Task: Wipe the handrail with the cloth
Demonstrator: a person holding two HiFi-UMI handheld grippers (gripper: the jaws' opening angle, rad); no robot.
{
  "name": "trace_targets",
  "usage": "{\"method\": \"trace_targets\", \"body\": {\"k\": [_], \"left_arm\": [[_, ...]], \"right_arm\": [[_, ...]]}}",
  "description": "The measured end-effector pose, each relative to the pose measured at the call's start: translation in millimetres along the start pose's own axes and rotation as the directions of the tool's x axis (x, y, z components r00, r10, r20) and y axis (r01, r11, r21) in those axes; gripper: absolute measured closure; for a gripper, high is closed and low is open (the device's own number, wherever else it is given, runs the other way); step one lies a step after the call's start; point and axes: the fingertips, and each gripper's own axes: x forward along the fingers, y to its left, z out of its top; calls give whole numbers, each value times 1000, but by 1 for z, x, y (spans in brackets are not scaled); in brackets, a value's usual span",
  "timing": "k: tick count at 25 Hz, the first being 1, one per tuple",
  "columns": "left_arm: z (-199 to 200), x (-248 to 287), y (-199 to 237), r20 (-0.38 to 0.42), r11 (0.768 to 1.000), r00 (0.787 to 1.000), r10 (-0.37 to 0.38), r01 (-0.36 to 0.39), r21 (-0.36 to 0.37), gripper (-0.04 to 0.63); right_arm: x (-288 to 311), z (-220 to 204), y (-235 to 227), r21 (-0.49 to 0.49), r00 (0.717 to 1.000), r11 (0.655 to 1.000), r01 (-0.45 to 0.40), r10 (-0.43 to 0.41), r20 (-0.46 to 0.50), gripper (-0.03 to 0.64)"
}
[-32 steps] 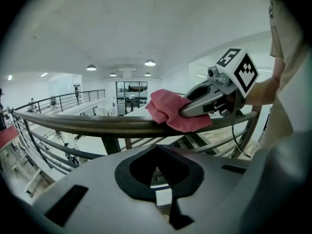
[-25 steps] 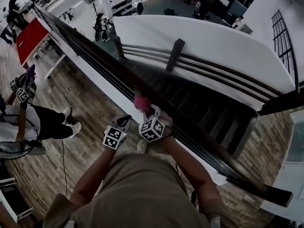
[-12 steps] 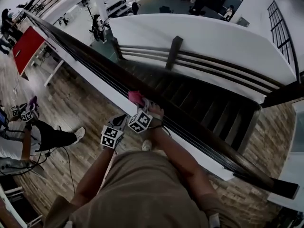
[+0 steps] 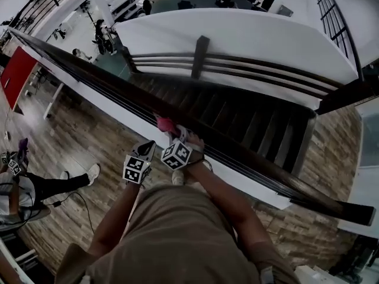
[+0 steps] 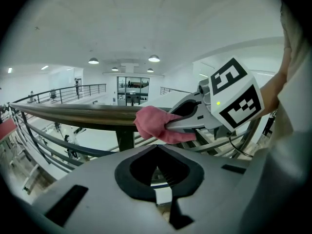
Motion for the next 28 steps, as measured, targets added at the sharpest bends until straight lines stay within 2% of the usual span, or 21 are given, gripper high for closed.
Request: {"method": "trace_targets", "body": {"k": [10, 14, 17, 21, 28], "left_arm": [[28, 39, -69, 3, 991, 994, -111, 110, 70, 580], [34, 48, -100, 5, 987, 991, -133, 132, 93, 580], [35, 58, -126, 0, 984, 990, -142, 142, 105, 580], [47, 66, -172, -4, 982, 989, -145, 144, 119, 580], [62, 65, -251, 1, 982, 989, -150, 148, 114, 580]], "right_arm": [[-48, -83, -19, 107, 998, 994, 10, -4, -58, 535], [-76, -115, -29, 201, 998, 980, 12, 1, -62, 535], [-99, -138, -41, 299, 999, 954, -4, 19, -46, 535], [-130, -174, -57, 432, 998, 901, -31, 50, -32, 535], [-179, -223, -73, 522, 998, 852, -30, 53, -29, 535]]}}
